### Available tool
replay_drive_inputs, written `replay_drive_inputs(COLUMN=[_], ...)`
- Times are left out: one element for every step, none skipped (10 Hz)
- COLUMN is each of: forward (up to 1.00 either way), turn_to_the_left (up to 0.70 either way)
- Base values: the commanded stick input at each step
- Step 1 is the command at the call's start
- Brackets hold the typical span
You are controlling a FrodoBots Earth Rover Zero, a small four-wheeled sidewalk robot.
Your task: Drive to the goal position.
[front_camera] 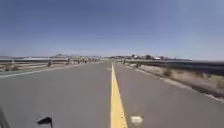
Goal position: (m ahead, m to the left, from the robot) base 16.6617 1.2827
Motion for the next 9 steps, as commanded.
replay_drive_inputs(forward=[0.85, 0.85, 0.85, 0.85, 0.85, 0.85, 0.85, 0.85, 0.85], turn_to_the_left=[0.0, 0.0, 0.0, 0.0, 0.0, 0.0, 0.0, 0.0, 0.0])
